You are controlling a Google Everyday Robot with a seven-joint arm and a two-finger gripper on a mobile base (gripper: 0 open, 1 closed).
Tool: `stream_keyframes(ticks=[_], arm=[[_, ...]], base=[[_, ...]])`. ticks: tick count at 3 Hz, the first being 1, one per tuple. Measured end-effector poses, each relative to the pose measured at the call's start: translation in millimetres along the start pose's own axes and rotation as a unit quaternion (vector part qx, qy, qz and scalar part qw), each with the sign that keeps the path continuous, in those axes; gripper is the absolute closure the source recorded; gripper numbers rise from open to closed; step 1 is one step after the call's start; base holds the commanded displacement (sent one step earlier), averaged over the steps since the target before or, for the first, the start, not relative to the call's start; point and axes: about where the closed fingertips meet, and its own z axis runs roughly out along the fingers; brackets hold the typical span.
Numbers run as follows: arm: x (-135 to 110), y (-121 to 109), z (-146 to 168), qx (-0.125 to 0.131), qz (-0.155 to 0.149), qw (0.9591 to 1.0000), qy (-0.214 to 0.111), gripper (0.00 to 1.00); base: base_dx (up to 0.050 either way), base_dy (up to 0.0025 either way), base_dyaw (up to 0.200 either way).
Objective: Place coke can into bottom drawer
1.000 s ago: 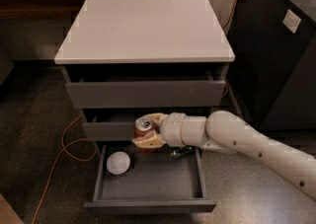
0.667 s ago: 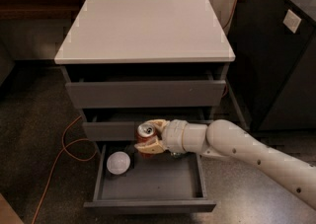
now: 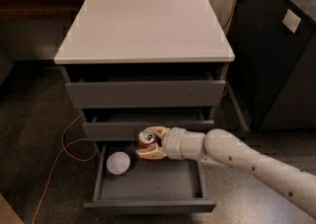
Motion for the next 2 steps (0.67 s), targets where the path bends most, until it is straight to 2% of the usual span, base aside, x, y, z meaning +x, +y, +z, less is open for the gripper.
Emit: stream_keyframes(ticks=[2], arm=[[40,-6,22,0.007,0.005,0.9997,0.023,1.0]], base=[[0.0,0.0,0.0]])
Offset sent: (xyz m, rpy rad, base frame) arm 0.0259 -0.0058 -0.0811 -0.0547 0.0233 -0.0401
